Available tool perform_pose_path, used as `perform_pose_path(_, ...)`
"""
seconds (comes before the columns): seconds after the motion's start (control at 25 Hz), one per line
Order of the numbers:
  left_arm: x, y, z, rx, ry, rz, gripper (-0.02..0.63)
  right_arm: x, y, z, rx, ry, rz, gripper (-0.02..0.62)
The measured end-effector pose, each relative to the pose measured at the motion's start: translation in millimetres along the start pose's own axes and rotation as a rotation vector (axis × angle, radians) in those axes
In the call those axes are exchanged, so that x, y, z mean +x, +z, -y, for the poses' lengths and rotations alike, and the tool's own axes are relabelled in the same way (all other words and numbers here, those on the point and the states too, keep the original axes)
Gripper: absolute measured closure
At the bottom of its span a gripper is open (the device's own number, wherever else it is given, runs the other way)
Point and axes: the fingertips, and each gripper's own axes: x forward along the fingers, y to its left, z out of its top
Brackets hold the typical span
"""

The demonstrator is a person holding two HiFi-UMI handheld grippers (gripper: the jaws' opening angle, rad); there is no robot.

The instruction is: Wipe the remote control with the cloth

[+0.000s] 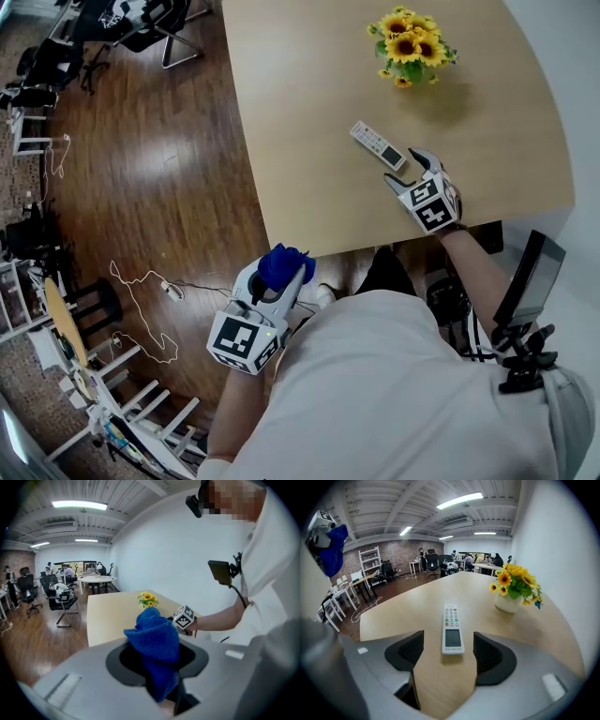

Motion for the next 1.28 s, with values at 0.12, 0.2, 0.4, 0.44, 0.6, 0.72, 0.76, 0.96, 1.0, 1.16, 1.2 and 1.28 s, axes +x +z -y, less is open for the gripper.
perform_pose_path(0.12, -19, -8, 5, 0.045, -0.052, 0.017, 0.460, -29, -15, -27, 0.019, -0.042, 0.006, 0.265)
perform_pose_path(0.2, -40, -25, 7, 0.071, -0.090, 0.034, 0.460, -44, -23, -57, 0.023, -0.065, 0.010, 0.265)
perform_pose_path(0.4, -89, -96, 0, 0.102, -0.193, 0.098, 0.460, -73, -53, -147, 0.059, -0.129, 0.037, 0.265)
perform_pose_path(0.44, -101, -111, 5, 0.102, -0.223, 0.112, 0.460, -83, -64, -170, 0.088, -0.144, 0.042, 0.265)
perform_pose_path(0.6, -163, -172, 37, 0.122, -0.340, 0.138, 0.460, -144, -120, -285, 0.191, -0.176, 0.028, 0.265)
perform_pose_path(0.72, -211, -196, 35, 0.093, -0.363, 0.154, 0.460, -172, -123, -362, 0.180, -0.151, -0.004, 0.265)
perform_pose_path(0.76, -224, -206, 33, 0.084, -0.372, 0.157, 0.460, -182, -120, -380, 0.155, -0.153, -0.016, 0.265)
perform_pose_path(0.96, -252, -241, 51, 0.094, -0.435, 0.163, 0.460, -236, -115, -415, 0.081, -0.200, -0.028, 0.265)
perform_pose_path(1.0, -257, -242, 57, 0.098, -0.430, 0.167, 0.460, -243, -115, -420, 0.076, -0.198, -0.020, 0.265)
perform_pose_path(1.16, -269, -244, 86, 0.106, -0.423, 0.213, 0.460, -274, -114, -437, 0.054, -0.183, 0.024, 0.265)
perform_pose_path(1.2, -271, -243, 99, 0.106, -0.417, 0.215, 0.460, -283, -118, -440, 0.046, -0.179, 0.031, 0.265)
perform_pose_path(1.28, -278, -244, 134, 0.110, -0.408, 0.223, 0.460, -307, -135, -449, 0.032, -0.168, 0.042, 0.265)
